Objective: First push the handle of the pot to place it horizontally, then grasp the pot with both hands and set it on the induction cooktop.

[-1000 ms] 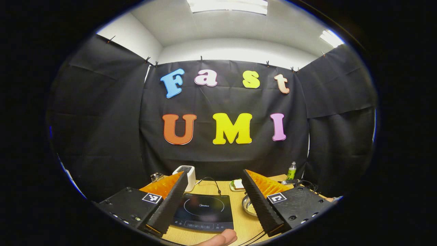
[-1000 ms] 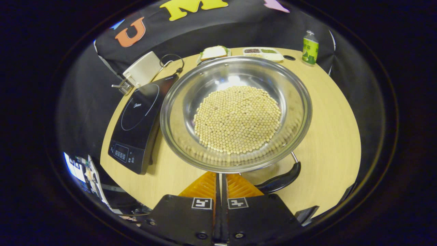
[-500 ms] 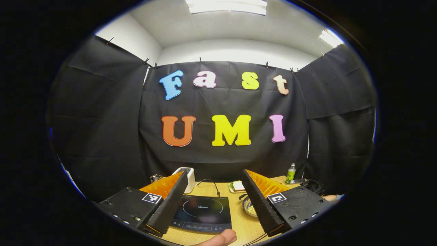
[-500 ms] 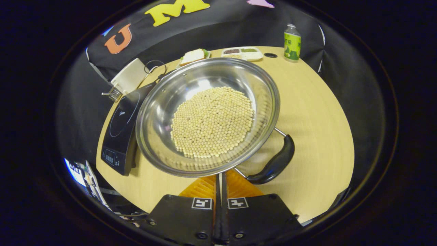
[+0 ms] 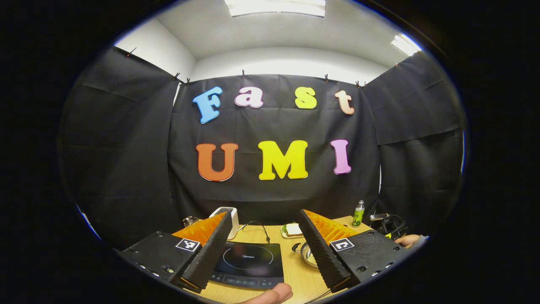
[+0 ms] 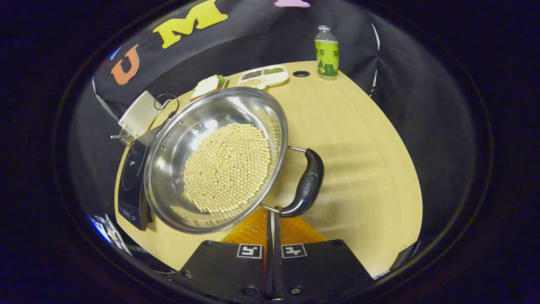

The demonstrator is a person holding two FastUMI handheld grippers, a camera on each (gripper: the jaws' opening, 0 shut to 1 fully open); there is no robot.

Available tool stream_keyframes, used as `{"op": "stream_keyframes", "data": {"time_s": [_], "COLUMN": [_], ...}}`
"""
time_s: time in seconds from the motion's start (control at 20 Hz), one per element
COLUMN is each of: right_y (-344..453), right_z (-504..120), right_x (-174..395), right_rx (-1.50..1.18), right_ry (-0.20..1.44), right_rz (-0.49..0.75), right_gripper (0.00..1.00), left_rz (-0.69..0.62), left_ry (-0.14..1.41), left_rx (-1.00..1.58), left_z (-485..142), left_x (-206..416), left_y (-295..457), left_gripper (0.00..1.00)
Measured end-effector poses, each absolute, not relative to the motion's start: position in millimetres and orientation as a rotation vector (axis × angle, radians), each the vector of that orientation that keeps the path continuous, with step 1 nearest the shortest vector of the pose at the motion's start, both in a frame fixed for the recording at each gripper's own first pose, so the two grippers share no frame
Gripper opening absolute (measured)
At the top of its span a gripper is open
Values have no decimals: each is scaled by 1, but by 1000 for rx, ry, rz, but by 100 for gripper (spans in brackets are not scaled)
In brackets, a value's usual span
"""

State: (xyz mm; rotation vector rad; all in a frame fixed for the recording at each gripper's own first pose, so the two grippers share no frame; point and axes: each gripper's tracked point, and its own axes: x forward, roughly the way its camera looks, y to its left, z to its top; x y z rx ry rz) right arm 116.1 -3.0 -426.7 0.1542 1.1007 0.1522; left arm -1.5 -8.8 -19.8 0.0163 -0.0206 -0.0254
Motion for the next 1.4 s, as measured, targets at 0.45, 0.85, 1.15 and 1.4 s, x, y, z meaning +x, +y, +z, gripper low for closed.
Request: {"op": "stream_keyframes", "data": {"time_s": [0.45, 0.85, 1.15, 1.4], "right_y": [-32, -37, -42, -43], "right_z": [-423, -414, -386, -342], "right_x": [156, 175, 171, 161], "right_rx": [149, 159, 143, 112], "right_ry": [1029, 956, 868, 741], "right_rz": [86, 70, 54, 66], "right_gripper": [4, 4, 4, 10], "left_rz": [-45, -37, -46, -72], "left_ry": [-4, 11, 15, 22], "left_rx": [24, 19, 0, -38], "left_z": [-33, -40, -44, -49], "left_x": [14, 20, 22, 28], "left_y": [-23, -19, -27, -38], "left_gripper": [96, 96, 96, 96]}}
